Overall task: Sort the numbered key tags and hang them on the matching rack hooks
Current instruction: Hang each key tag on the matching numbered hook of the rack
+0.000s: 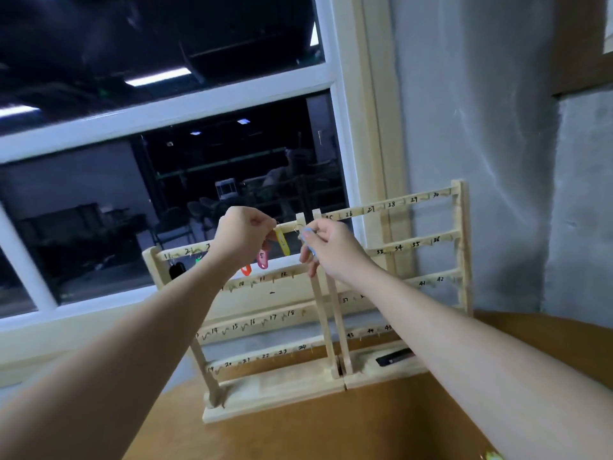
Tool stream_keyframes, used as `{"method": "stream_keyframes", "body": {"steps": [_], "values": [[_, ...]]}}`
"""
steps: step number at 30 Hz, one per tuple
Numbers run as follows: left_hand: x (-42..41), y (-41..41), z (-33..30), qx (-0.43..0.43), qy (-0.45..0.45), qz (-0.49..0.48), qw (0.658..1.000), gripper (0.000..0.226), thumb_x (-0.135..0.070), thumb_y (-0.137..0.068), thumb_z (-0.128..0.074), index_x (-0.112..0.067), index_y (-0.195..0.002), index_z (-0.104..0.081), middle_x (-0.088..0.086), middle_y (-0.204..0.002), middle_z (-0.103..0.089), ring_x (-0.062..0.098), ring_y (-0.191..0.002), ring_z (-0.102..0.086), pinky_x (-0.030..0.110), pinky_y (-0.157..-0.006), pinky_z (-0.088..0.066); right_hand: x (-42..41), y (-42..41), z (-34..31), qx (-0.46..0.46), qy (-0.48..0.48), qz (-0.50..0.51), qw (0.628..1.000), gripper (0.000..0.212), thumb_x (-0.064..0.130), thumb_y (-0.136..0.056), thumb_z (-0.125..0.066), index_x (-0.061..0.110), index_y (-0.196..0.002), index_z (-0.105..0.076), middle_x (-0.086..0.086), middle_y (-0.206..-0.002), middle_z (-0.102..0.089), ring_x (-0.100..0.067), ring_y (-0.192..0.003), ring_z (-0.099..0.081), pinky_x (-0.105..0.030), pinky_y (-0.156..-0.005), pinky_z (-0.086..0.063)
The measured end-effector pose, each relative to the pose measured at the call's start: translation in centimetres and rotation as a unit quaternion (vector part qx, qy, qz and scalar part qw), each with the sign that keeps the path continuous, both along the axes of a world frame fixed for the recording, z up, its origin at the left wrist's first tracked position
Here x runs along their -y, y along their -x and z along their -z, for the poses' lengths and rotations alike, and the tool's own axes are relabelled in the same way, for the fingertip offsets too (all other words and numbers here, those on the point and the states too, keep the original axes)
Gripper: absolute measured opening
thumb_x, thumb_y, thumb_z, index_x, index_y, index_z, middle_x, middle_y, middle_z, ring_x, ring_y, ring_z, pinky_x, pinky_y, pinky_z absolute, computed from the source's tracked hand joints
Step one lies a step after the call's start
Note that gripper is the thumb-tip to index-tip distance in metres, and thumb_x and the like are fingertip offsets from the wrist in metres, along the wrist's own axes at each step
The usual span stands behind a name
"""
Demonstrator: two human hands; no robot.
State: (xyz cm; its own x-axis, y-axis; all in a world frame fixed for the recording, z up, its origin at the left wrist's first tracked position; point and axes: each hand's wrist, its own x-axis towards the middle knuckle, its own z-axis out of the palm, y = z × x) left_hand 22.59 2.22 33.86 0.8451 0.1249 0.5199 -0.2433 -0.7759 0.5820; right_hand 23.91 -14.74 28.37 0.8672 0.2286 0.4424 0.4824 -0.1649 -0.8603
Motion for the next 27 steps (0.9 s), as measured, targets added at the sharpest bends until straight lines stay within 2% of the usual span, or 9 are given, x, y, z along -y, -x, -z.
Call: {"method": "stream_keyframes", "body": {"steps": [1, 3, 5, 8, 13, 17, 20, 24, 27], "values": [[0.1, -0.3, -0.1, -0.004, -0.016, -0.009, 1.0, 0.022, -0.015, -0.1, -0.059, -0.006, -0.087, -0.074, 0.003, -0.061, -0.07, 0.009, -0.036, -0.056, 0.023, -0.038, -0.046, -0.1, -0.3, 0.1, 0.005, 0.01, 0.006, 1.0, 0.022, 0.019, -0.107, -0.044, 0.009, -0.094, -0.058, -0.001, -0.072, -0.07, -0.021, -0.047, -0.062, -0.035, -0.069, -0.052], [-0.1, -0.9, -0.1, 0.001, -0.038, -0.025, 0.999, 0.023, -0.015, -0.099, -0.059, -0.008, -0.084, -0.074, 0.008, -0.067, -0.072, 0.017, -0.05, -0.068, 0.032, -0.054, -0.059, -0.3, -0.6, 0.4, 0.014, 0.029, 0.017, 0.999, 0.021, 0.019, -0.107, -0.043, 0.009, -0.095, -0.058, -0.005, -0.075, -0.072, -0.021, -0.048, -0.063, -0.032, -0.064, -0.05], [-0.2, -1.2, 0.0, 0.003, -0.043, -0.036, 0.998, 0.025, -0.016, -0.099, -0.06, -0.01, -0.081, -0.075, 0.007, -0.067, -0.072, 0.023, -0.06, -0.072, 0.037, -0.064, -0.062, -0.6, -0.8, 0.7, 0.024, 0.041, 0.022, 0.999, 0.021, 0.019, -0.106, -0.043, 0.012, -0.093, -0.057, -0.007, -0.076, -0.072, -0.021, -0.048, -0.063, -0.03, -0.059, -0.048], [0.0, -1.4, 0.0, -0.002, -0.05, -0.042, 0.998, 0.026, -0.018, -0.1, -0.06, -0.01, -0.079, -0.074, 0.004, -0.067, -0.072, 0.025, -0.061, -0.072, 0.031, -0.06, -0.059, -1.1, -1.0, 0.9, 0.033, 0.052, 0.034, 0.998, 0.022, 0.02, -0.107, -0.042, 0.015, -0.091, -0.057, -0.007, -0.076, -0.072, -0.019, -0.047, -0.062, -0.029, -0.055, -0.048], [0.0, -1.5, 0.0, -0.014, -0.049, -0.024, 0.998, 0.02, -0.018, -0.1, -0.06, -0.012, -0.087, -0.074, 0.0, -0.076, -0.074, 0.016, -0.055, -0.069, 0.017, -0.049, -0.047, -1.6, -1.6, 0.8, 0.047, 0.039, 0.054, 0.997, 0.025, 0.021, -0.108, -0.041, 0.018, -0.089, -0.056, -0.008, -0.077, -0.071, -0.017, -0.046, -0.061, -0.021, -0.047, -0.046], [-0.2, -1.6, 0.1, -0.015, -0.045, -0.012, 0.999, 0.02, -0.017, -0.1, -0.06, -0.01, -0.089, -0.074, 0.001, -0.077, -0.074, 0.015, -0.054, -0.069, 0.013, -0.047, -0.045, -1.9, -2.1, 0.8, 0.067, 0.048, 0.068, 0.994, 0.026, 0.023, -0.108, -0.041, 0.022, -0.087, -0.056, -0.006, -0.075, -0.07, -0.016, -0.044, -0.061, -0.036, -0.056, -0.054], [-0.2, -1.4, 0.1, -0.01, -0.046, 0.002, 0.999, 0.02, -0.014, -0.101, -0.058, -0.009, -0.09, -0.074, -0.001, -0.074, -0.073, 0.012, -0.049, -0.066, 0.009, -0.042, -0.039, -2.3, -2.3, 0.6, 0.074, 0.052, 0.073, 0.993, 0.025, 0.023, -0.107, -0.041, 0.017, -0.089, -0.058, -0.005, -0.073, -0.07, -0.016, -0.042, -0.061, -0.042, -0.06, -0.055], [-0.5, -1.0, 0.1, 0.015, -0.073, 0.028, 0.997, 0.018, -0.014, -0.1, -0.059, -0.015, -0.089, -0.073, -0.006, -0.076, -0.074, 0.012, -0.05, -0.067, 0.012, -0.045, -0.043, -2.6, -2.5, 0.5, 0.075, 0.053, 0.082, 0.992, 0.026, 0.022, -0.107, -0.04, 0.018, -0.087, -0.057, -0.004, -0.072, -0.07, -0.015, -0.041, -0.06, -0.039, -0.057, -0.053], [-0.9, -0.7, 0.5, 0.037, -0.099, 0.043, 0.993, 0.017, -0.016, -0.099, -0.061, -0.019, -0.087, -0.072, -0.008, -0.076, -0.074, 0.01, -0.053, -0.068, 0.028, -0.059, -0.059, -2.7, -2.7, 0.9, 0.069, 0.043, 0.089, 0.993, 0.028, 0.021, -0.107, -0.041, 0.021, -0.084, -0.056, -0.006, -0.072, -0.069, -0.013, -0.04, -0.059, -0.032, -0.051, -0.048]]}}
